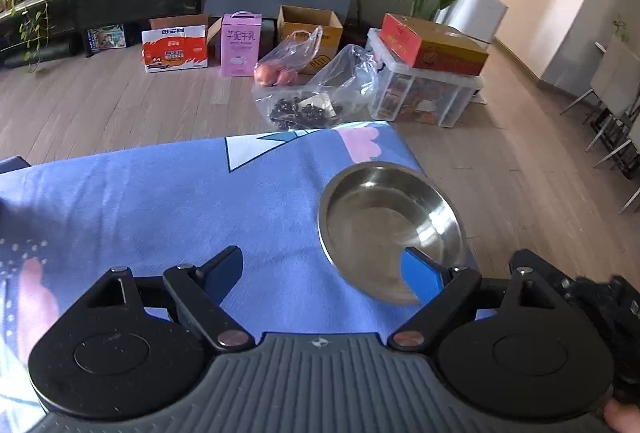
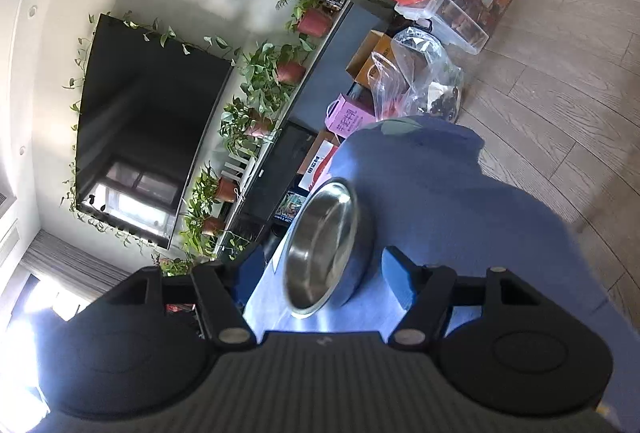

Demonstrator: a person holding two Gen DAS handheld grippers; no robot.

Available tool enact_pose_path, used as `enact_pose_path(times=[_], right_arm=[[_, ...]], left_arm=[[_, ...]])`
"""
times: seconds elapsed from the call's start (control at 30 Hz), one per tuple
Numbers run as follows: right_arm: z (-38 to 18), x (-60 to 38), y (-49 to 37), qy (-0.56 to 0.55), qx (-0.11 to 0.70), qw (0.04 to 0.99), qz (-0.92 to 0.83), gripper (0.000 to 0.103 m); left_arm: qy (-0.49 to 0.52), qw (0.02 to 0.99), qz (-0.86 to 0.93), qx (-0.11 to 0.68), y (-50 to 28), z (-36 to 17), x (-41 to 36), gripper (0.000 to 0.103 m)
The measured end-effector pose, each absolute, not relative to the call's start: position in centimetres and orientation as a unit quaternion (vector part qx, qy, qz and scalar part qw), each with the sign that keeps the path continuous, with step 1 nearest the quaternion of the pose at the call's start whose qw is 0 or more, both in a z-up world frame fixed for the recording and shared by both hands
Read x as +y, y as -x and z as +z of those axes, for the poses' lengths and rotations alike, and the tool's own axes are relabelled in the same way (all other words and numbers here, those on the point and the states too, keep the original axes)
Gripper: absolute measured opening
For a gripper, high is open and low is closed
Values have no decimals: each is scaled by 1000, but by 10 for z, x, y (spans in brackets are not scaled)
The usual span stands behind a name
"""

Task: Organize plates and bowls
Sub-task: 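Close both grippers on the rim of the steel bowl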

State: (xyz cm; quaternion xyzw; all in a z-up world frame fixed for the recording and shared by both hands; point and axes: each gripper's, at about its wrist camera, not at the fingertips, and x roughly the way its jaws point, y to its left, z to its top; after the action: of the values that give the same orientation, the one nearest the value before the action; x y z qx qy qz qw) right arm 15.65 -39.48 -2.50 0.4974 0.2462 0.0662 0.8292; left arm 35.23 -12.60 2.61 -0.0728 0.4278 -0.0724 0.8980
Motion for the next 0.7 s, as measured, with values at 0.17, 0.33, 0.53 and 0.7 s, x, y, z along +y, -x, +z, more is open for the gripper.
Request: enact_pose_path(times=[0.17,0.33,0.53,0.7], right_arm=[[-35,-391,-171,-488,257,830,86,67],[-38,-387,-177,-472,266,838,66,54],[-42,-391,-177,-476,261,838,58,44],[-39,-386,-179,-460,264,846,62,22]], left_arm=[[98,903,-54,415,-365,15,-130,81],[98,907,-54,407,-370,8,-138,75],[97,906,-62,408,-371,-1,-144,54],[61,909,-50,408,-367,-1,-152,15]])
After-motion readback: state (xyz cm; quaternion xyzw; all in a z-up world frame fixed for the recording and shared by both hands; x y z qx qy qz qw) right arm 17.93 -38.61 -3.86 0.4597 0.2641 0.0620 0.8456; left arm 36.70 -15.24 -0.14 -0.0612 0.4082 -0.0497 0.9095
